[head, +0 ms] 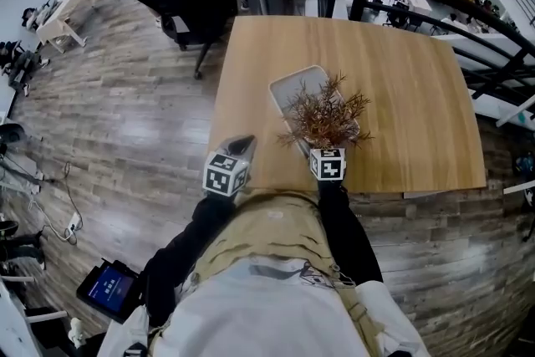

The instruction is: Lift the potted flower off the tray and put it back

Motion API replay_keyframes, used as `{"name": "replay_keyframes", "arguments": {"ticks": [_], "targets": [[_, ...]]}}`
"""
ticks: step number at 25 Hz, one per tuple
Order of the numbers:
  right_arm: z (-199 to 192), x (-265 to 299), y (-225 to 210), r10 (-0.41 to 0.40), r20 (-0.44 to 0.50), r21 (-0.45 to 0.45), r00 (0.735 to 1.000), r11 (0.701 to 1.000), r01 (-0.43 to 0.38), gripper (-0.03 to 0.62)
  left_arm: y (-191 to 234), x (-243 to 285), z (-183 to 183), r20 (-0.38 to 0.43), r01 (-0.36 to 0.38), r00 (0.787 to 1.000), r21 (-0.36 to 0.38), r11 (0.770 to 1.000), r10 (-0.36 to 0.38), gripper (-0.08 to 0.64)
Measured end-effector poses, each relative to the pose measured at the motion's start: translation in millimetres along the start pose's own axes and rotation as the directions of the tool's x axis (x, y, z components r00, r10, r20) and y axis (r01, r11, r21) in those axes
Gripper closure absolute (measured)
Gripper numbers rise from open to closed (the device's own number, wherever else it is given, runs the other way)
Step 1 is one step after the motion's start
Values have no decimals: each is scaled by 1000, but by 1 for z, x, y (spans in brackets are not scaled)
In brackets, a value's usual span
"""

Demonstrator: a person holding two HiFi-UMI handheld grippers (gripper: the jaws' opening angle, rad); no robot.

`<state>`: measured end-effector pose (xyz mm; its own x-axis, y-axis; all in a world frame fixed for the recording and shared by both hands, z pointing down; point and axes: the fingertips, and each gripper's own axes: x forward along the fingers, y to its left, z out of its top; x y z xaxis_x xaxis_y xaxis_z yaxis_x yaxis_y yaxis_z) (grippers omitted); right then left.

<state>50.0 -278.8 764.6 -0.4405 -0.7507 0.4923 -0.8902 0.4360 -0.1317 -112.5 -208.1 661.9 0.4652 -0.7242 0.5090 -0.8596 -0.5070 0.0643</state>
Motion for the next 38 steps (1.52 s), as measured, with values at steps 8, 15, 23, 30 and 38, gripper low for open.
{"name": "replay_keyframes", "arguments": {"ticks": [8,15,23,30,38], "targets": [[1,-3,-1,-2,-94,-18,996,1000,0,101,6,-2,4,7,-21,1000,-37,999,21,560],[16,-28,1,17,-142,5,990,1000,-16,101,-3,-11,20,18,-16,1000,-92,996,18,560],[101,-57,27,18,-101,-4,995,1000,-18,101,12,-35,73,85,6,996,-146,989,7,560],[205,-77,59,30,13,-12,999,999,-30,101,42,-58,162,216,33,976,-115,993,-7,560],[286,-140,60,27,157,3,987,1000,-28,101,21,-83,237,321,84,945,-59,995,-61,560]]}}
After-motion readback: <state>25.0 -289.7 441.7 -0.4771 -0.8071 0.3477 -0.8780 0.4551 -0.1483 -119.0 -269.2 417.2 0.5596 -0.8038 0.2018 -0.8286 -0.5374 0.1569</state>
